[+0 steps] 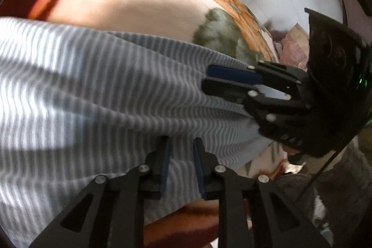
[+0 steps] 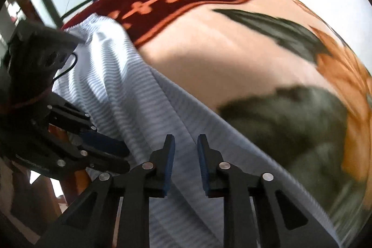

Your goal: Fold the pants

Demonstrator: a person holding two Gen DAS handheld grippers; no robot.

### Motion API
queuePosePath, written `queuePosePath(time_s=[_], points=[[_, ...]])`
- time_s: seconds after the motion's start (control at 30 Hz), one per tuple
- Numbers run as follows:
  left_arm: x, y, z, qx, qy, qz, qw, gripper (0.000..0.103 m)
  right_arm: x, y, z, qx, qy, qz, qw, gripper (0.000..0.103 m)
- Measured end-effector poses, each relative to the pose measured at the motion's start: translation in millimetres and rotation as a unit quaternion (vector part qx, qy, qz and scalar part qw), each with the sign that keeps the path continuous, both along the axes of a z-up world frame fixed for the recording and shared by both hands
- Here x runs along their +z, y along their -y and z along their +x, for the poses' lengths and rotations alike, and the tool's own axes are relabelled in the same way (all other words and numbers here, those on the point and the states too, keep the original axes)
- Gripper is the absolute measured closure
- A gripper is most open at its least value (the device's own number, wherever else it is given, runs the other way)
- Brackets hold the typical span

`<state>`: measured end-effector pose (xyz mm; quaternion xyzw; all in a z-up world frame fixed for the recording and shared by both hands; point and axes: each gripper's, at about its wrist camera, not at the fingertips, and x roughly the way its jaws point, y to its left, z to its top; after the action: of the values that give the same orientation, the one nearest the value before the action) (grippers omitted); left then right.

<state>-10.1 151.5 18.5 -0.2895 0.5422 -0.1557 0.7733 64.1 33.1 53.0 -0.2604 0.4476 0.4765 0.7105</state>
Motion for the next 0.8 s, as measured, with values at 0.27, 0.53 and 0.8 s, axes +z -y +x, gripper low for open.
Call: queuePosePath(time_s=[0.27,0.53,0.8], points=[[-10,-20,5,0.026,-0.037,-0.059,0.9972,0.090,2,-11,-28,0.033,0.117,-0.047,0.991,0.101],[-1,-4,6,0.016,-0.021,-0.006,0.9996,0.090,14,-25,8,0.034,0.120,-0.055,0.991,0.101],[29,37,6,-0.011,0.035,0.109,0.9934,0.086,22,35,6,-0.086,0.102,-0.008,0.991,0.073]])
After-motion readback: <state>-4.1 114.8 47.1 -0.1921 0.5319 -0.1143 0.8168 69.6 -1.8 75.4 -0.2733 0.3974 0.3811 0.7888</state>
